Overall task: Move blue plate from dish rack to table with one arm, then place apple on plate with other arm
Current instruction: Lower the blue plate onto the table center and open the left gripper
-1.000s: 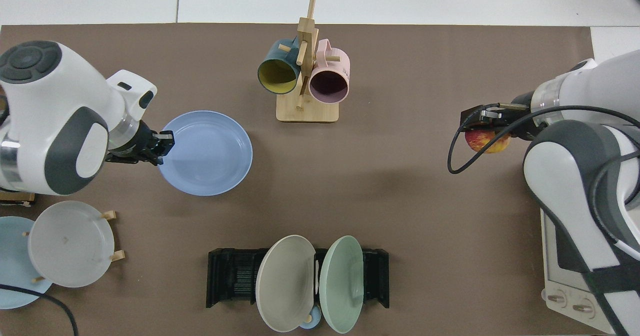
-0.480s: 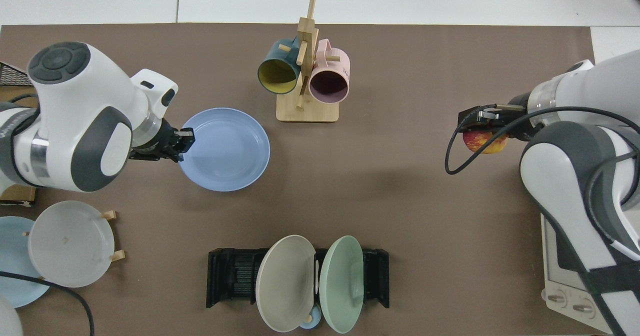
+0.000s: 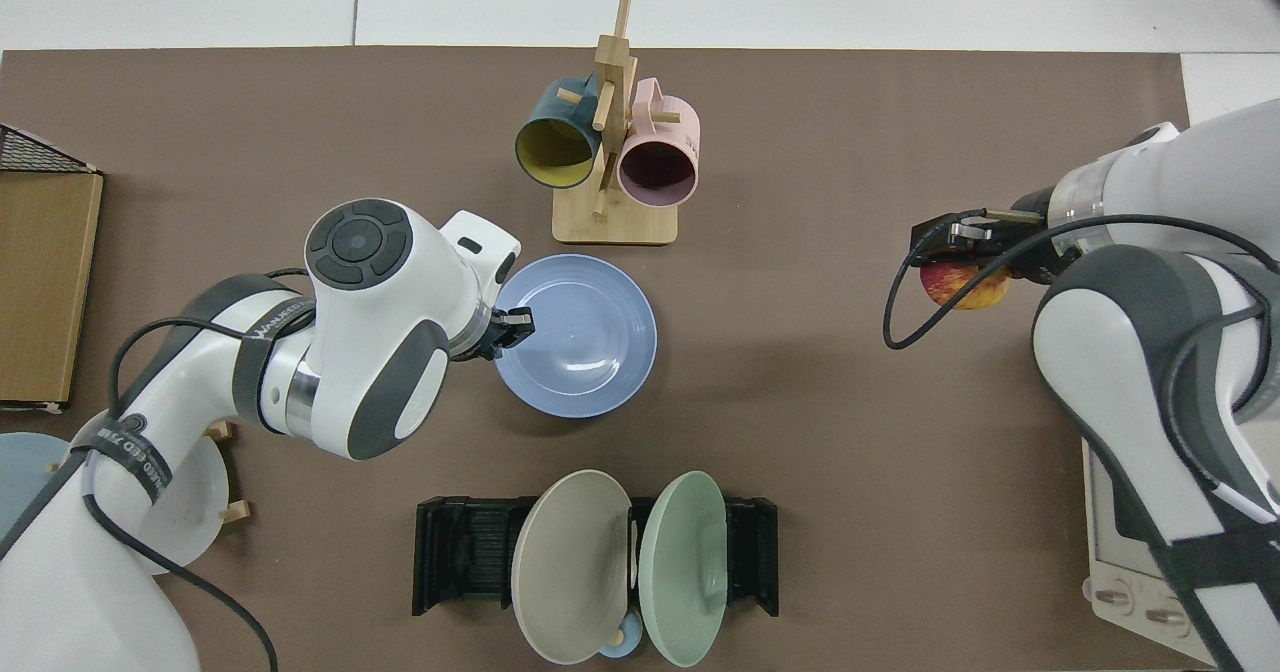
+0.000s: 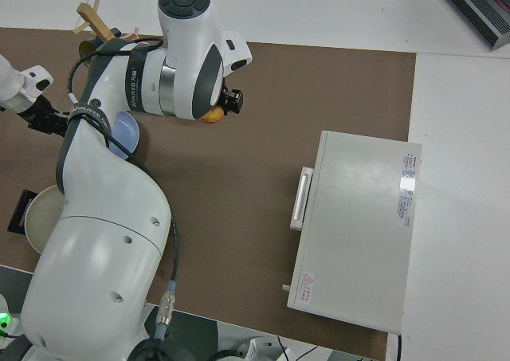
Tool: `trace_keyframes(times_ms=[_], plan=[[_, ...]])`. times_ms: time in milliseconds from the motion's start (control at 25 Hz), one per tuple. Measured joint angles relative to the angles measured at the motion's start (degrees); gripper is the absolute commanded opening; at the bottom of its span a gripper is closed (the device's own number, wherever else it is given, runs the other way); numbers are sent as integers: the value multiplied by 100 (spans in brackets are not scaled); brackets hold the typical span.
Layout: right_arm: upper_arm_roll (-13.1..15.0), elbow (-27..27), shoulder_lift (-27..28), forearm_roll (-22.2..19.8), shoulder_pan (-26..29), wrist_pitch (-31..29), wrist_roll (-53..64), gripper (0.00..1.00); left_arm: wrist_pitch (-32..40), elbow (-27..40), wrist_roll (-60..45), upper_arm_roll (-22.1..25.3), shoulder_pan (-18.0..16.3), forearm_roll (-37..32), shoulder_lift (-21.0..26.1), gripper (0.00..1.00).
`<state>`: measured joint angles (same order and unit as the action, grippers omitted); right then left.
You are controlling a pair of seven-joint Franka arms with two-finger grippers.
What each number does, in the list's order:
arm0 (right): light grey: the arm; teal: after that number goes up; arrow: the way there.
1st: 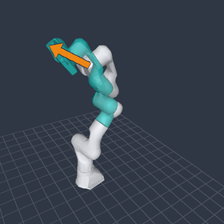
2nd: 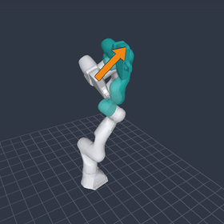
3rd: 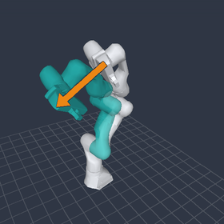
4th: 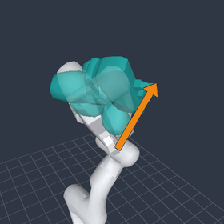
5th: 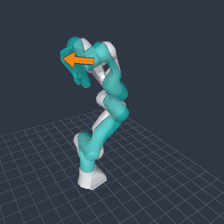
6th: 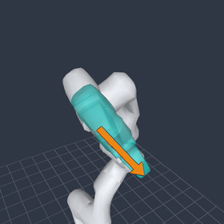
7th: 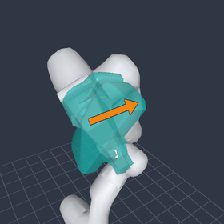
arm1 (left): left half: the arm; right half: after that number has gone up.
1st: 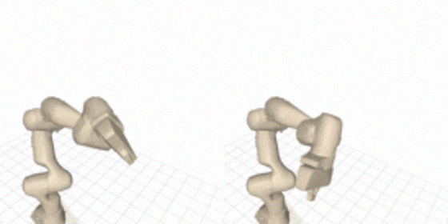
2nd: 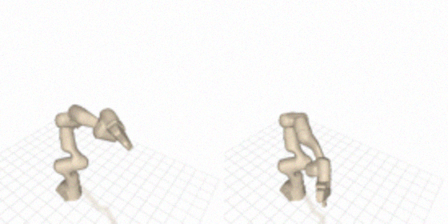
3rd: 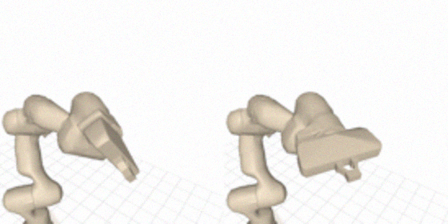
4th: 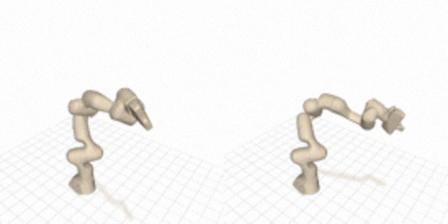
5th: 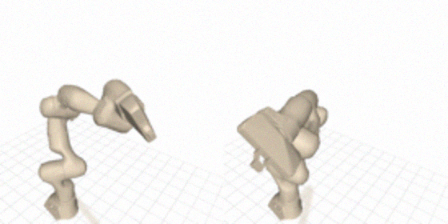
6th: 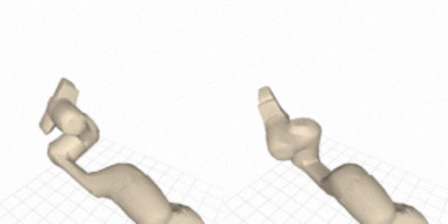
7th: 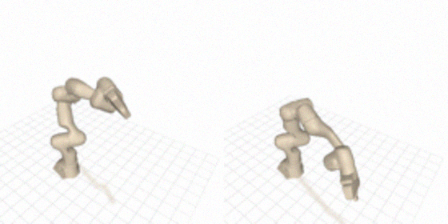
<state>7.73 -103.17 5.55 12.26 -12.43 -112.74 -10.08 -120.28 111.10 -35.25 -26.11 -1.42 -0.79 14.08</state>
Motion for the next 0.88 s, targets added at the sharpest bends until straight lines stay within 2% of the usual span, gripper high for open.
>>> trace_keyframes(times_ms=[320,560,600,640,680,880], plan=[[-5,-4,0,1,-83,0,-88,0,-90,200,-131,-263,4,99,-42,0],[-7,-5,0,2,-98,0,-134,0,-438,412,-137,-306,2,104,-48,0],[-9,-5,0,2,-116,0,-164,0,-487,436,-146,-305,2,105,-48,31],[-9,-5,0,2,-141,0,-192,0,-535,451,-162,-307,2,106,-48,68],[-11,-5,0,3,-159,0,-209,0,-575,460,-169,-307,2,107,-48,100],[-18,-5,0,3,-228,-1,-326,0,-598,465,-160,-309,2,98,-60,100]])
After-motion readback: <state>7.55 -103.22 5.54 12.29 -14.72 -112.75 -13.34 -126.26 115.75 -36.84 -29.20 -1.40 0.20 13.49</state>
